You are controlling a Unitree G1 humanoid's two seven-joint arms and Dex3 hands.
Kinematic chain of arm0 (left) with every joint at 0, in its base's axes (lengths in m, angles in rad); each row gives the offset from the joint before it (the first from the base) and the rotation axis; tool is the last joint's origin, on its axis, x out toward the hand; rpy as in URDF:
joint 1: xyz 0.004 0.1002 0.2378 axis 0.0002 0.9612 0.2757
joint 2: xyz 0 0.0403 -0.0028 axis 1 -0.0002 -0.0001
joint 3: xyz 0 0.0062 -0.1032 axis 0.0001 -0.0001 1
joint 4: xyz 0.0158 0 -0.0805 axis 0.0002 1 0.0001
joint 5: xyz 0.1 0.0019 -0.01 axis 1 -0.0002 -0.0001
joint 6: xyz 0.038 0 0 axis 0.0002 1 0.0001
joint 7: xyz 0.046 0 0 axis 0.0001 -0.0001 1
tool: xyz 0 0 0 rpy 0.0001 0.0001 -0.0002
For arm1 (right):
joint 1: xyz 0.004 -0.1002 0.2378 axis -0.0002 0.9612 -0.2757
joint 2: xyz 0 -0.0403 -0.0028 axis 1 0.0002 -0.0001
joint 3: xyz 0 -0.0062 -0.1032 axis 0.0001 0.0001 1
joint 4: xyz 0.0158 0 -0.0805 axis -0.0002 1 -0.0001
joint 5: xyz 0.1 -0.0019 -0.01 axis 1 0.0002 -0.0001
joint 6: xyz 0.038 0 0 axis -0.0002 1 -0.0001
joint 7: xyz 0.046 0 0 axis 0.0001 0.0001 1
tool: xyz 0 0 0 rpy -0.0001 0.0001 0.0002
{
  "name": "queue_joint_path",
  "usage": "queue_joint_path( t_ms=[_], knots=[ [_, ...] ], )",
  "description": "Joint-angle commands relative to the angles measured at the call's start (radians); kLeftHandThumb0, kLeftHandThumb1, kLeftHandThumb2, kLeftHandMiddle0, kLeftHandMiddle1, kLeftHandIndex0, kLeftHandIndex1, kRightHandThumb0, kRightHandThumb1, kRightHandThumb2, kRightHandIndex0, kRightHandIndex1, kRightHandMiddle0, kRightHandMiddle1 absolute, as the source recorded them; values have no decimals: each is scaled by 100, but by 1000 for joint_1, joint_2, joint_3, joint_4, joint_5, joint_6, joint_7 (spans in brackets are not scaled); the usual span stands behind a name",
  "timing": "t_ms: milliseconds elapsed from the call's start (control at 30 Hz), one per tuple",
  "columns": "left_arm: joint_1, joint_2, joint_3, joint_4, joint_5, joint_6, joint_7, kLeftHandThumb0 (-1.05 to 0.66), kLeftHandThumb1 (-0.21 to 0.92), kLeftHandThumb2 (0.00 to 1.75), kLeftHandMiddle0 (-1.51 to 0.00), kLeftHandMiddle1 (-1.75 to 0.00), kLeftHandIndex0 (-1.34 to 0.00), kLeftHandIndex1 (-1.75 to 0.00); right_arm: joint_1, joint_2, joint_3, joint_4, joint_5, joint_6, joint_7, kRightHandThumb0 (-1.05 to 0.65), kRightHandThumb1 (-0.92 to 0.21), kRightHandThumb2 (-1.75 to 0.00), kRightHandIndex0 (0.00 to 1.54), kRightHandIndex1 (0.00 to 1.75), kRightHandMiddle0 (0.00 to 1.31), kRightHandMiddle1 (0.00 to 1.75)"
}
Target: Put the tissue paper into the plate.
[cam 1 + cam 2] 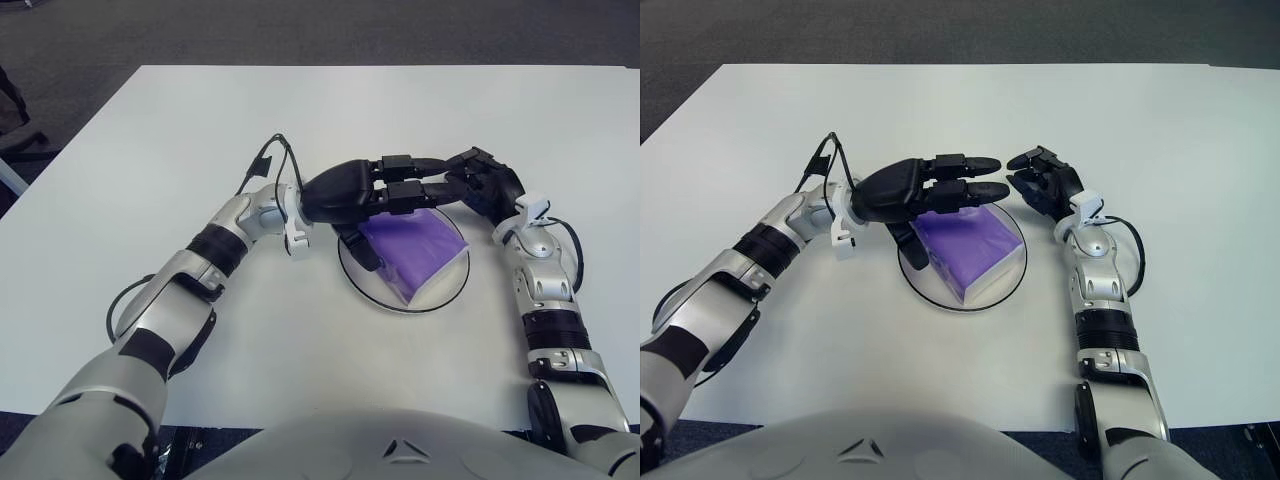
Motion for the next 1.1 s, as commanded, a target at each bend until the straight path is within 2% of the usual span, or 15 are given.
queue_joint_path(
  t_ms=[0, 200, 400, 467, 667, 800, 867, 1067],
  knots=[
    [17, -2, 17, 15, -34, -1, -36, -105, 92, 72, -17, 0, -10, 0, 39, 23, 1, 73, 5, 30, 7, -1, -92, -17, 64, 130, 47, 125],
    [20, -14, 78, 55, -27, -1, -27, -105, 92, 72, -15, 0, -9, 0, 35, 17, 4, 103, -7, -7, 14, -1, -92, -16, 64, 130, 47, 125],
    [13, 7, 201, 94, 80, 15, 72, -105, 92, 73, -15, 0, -8, 0, 28, 16, 7, 117, -10, -16, 14, -1, -92, -18, 64, 132, 45, 125],
    [19, 5, 227, 102, 69, 25, 86, -105, 92, 74, -15, 0, -8, 0, 28, 15, 8, 114, -11, -15, 13, -1, -92, -18, 64, 133, 45, 124],
    [55, -36, 257, 112, -64, 47, 67, -104, 92, 80, -18, -1, -12, -2, 31, 11, 8, 106, -11, -9, 13, -1, -92, -17, 63, 133, 46, 124],
    [79, -35, 271, 88, -125, 55, 41, -103, 92, 84, -20, -2, -15, -3, 35, 9, 7, 98, -9, -4, 13, -1, -92, -17, 63, 133, 46, 124],
    [78, -19, 295, 92, -123, 59, 44, -103, 92, 86, -21, -2, -17, -4, 37, 8, 7, 93, -8, -1, 12, -1, -92, -17, 63, 132, 47, 124],
    [12, 23, 348, 215, -60, 53, 83, -102, 92, 89, -22, -1, -19, -5, 38, 9, 7, 87, -10, 7, 8, -1, -92, -17, 63, 132, 47, 124]
  ],
)
